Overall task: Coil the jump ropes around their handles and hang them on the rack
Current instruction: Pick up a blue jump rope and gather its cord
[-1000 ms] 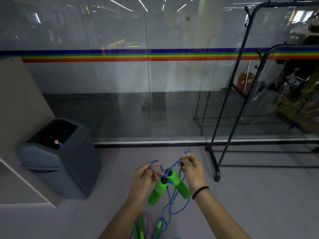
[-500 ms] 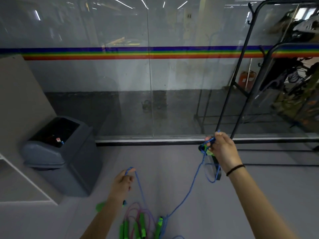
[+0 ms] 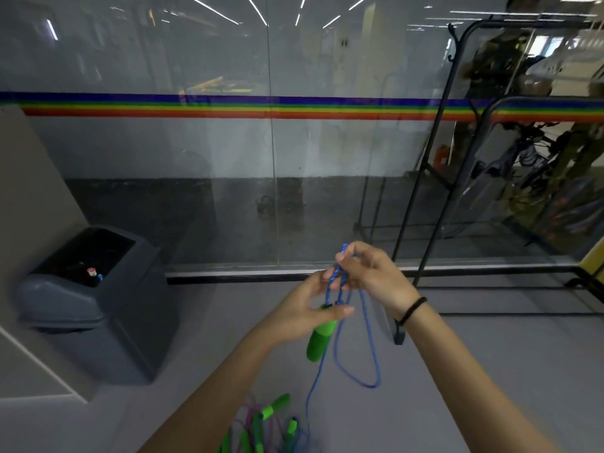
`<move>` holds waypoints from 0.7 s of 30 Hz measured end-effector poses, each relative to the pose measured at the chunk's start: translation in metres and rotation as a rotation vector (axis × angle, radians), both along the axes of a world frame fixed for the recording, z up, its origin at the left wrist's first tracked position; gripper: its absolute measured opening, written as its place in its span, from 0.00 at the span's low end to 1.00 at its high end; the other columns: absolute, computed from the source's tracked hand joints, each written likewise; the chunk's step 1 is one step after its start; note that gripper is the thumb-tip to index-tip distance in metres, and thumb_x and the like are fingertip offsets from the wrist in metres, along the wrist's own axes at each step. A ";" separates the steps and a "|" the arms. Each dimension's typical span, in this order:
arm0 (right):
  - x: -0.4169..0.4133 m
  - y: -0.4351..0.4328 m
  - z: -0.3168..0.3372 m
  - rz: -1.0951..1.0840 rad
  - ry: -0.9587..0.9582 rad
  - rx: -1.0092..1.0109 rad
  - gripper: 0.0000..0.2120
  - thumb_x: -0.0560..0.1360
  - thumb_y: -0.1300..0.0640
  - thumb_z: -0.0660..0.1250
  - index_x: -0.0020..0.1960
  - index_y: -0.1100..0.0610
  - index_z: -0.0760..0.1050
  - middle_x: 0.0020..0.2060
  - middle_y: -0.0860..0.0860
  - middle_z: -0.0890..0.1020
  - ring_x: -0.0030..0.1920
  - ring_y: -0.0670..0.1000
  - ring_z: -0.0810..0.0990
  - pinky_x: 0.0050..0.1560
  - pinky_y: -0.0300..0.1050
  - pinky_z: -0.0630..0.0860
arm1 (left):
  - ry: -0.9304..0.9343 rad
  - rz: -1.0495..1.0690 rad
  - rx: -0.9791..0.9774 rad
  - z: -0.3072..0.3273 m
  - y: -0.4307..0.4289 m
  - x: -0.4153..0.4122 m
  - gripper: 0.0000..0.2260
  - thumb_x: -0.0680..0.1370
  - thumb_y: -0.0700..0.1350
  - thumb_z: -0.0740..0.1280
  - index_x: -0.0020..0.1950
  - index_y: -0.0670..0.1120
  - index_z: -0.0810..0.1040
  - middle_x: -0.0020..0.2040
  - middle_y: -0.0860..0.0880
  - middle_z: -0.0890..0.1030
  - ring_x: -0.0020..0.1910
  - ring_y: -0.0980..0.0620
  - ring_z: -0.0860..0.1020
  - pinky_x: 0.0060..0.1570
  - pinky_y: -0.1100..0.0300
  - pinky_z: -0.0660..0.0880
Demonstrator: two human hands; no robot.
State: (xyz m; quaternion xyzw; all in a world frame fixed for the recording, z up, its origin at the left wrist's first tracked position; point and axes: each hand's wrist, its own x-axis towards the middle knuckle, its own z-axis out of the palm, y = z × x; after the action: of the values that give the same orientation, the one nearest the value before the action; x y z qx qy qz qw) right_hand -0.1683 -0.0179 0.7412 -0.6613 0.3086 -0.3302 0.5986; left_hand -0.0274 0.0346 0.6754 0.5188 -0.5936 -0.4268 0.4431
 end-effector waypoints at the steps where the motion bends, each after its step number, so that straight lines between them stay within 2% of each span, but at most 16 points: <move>1: 0.003 0.002 0.002 0.020 0.029 -0.034 0.09 0.77 0.61 0.60 0.38 0.57 0.67 0.32 0.54 0.83 0.26 0.48 0.80 0.28 0.38 0.74 | -0.029 -0.015 -0.031 -0.003 -0.005 -0.004 0.20 0.69 0.46 0.72 0.60 0.52 0.72 0.49 0.53 0.79 0.51 0.59 0.77 0.58 0.61 0.73; 2: 0.004 0.002 0.005 0.020 0.070 -0.076 0.09 0.77 0.61 0.62 0.38 0.57 0.68 0.33 0.56 0.83 0.26 0.47 0.79 0.28 0.38 0.74 | -0.049 0.006 -0.042 -0.004 -0.006 -0.006 0.14 0.70 0.47 0.69 0.54 0.52 0.74 0.42 0.54 0.79 0.44 0.58 0.78 0.51 0.59 0.75; 4: 0.001 0.001 0.012 -0.027 0.176 -0.167 0.07 0.75 0.59 0.65 0.39 0.59 0.72 0.35 0.58 0.83 0.23 0.47 0.77 0.27 0.36 0.73 | -0.043 0.052 -0.048 -0.011 -0.007 -0.004 0.02 0.73 0.46 0.64 0.44 0.52 0.76 0.32 0.54 0.76 0.32 0.58 0.74 0.39 0.63 0.72; 6: -0.002 -0.002 0.019 -0.076 0.266 -0.246 0.06 0.75 0.58 0.65 0.41 0.60 0.74 0.33 0.56 0.83 0.21 0.48 0.75 0.26 0.37 0.72 | -0.067 0.031 -0.037 -0.013 -0.003 -0.004 0.07 0.78 0.43 0.62 0.45 0.48 0.80 0.31 0.52 0.75 0.28 0.61 0.72 0.36 0.67 0.71; 9: 0.000 -0.003 0.034 -0.142 0.311 -0.411 0.09 0.77 0.61 0.61 0.40 0.52 0.74 0.29 0.51 0.82 0.20 0.46 0.70 0.23 0.37 0.68 | -0.074 -0.057 0.019 -0.016 0.004 -0.004 0.14 0.80 0.44 0.58 0.48 0.40 0.80 0.33 0.52 0.78 0.31 0.63 0.75 0.40 0.69 0.72; 11: 0.002 -0.006 0.053 -0.189 0.240 -0.500 0.12 0.78 0.63 0.58 0.41 0.51 0.74 0.28 0.50 0.79 0.21 0.42 0.68 0.24 0.34 0.65 | -0.114 -0.127 0.039 -0.024 0.011 0.001 0.15 0.79 0.49 0.56 0.44 0.44 0.80 0.32 0.52 0.77 0.32 0.61 0.75 0.41 0.68 0.71; 14: -0.009 -0.020 0.095 -0.277 0.051 -0.517 0.12 0.79 0.64 0.54 0.43 0.54 0.73 0.26 0.49 0.75 0.20 0.39 0.67 0.24 0.29 0.62 | -0.189 -0.196 0.075 -0.046 0.024 0.010 0.14 0.78 0.51 0.53 0.39 0.51 0.76 0.32 0.53 0.75 0.33 0.60 0.73 0.41 0.67 0.70; 15: -0.015 -0.025 0.109 -0.312 0.005 -0.534 0.13 0.80 0.63 0.54 0.43 0.54 0.73 0.24 0.46 0.76 0.20 0.39 0.67 0.23 0.29 0.62 | -0.221 -0.181 0.086 -0.056 0.030 0.015 0.14 0.78 0.52 0.54 0.38 0.53 0.75 0.32 0.54 0.75 0.33 0.60 0.72 0.41 0.67 0.69; 18: -0.046 -0.042 0.151 -0.431 -0.089 -0.602 0.13 0.80 0.62 0.53 0.42 0.54 0.72 0.23 0.44 0.74 0.21 0.38 0.67 0.23 0.29 0.62 | -0.324 -0.080 0.134 -0.089 0.045 0.035 0.12 0.76 0.53 0.56 0.34 0.55 0.72 0.29 0.57 0.75 0.31 0.62 0.71 0.39 0.66 0.68; 21: -0.099 -0.061 0.183 -0.648 -0.182 -0.601 0.10 0.77 0.53 0.57 0.40 0.46 0.74 0.26 0.42 0.75 0.26 0.38 0.70 0.28 0.33 0.66 | -0.396 0.051 0.203 -0.124 0.059 0.061 0.14 0.73 0.54 0.56 0.30 0.53 0.70 0.25 0.60 0.76 0.26 0.62 0.70 0.37 0.61 0.67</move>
State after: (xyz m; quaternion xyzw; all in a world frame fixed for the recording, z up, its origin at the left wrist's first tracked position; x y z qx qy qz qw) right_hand -0.2672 -0.0792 0.9238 -0.6432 0.3362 -0.6326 0.2703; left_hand 0.0335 0.0939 0.5516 0.6494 -0.6095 -0.3629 0.2740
